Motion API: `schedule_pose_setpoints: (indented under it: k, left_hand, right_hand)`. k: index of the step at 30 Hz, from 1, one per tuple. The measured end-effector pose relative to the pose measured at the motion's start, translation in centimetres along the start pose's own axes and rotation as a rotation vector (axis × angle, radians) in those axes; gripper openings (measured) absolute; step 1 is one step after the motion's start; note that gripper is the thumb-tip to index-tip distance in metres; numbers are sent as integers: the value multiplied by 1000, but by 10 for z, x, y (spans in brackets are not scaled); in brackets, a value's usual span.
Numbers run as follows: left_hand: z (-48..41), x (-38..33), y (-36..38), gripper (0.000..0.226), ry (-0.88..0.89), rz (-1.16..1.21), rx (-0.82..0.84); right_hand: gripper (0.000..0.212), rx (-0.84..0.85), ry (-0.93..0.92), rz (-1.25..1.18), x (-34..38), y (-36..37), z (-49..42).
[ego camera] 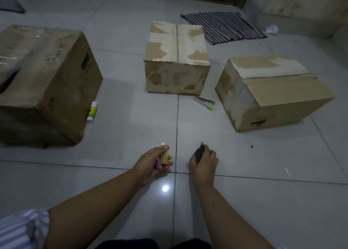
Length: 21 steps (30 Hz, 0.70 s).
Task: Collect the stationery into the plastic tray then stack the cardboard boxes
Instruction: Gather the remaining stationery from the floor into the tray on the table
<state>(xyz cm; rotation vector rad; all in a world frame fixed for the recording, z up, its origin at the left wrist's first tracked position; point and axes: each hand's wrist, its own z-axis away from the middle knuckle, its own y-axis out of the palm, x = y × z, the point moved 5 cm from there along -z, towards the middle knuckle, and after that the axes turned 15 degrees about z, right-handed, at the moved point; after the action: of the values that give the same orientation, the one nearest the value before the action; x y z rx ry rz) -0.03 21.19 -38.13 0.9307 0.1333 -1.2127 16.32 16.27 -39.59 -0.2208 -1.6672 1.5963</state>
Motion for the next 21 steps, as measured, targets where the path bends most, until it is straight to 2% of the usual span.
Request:
schedule_pose_setpoints:
  k: [5, 8, 9, 11, 13, 14, 16, 18, 21]
  left_hand:
    - [-1, -2, -7, 28, 3, -3, -1]
    - [-2, 2, -9, 27, -18, -2, -15]
    - [-3, 3, -10, 27, -22, -9, -19]
    - [-7, 2, -10, 26, -24, -6, -30]
    - [-12, -3, -8, 24, -15, 25, -47]
    - [-15, -6, -7, 21, -9, 44, -57]
    - [-20, -11, -7, 14, 1, 72, -80]
    - [-19, -15, -9, 12, 11, 80, -115]
    - [-1, -27, 2, 14, 24, 95, -171]
  right_hand:
    - [65, 2, 17, 173, 1, 8, 2]
    - [63, -1, -14, 152, 3, 10, 2]
    - [61, -16, -34, 54, 4, 8, 2]
    - [55, -30, -56, -328, 10, -1, 0]
    - [41, 39, 0, -679, 19, -7, -9]
    - [32, 117, 71, -818, 22, -6, -17]
    - [17, 394, 270, -1127, 25, 2, -27]
    - [22, 654, 412, -1354, 27, 2, -23]
    - [30, 779, 525, -1421, 30, -18, -14]
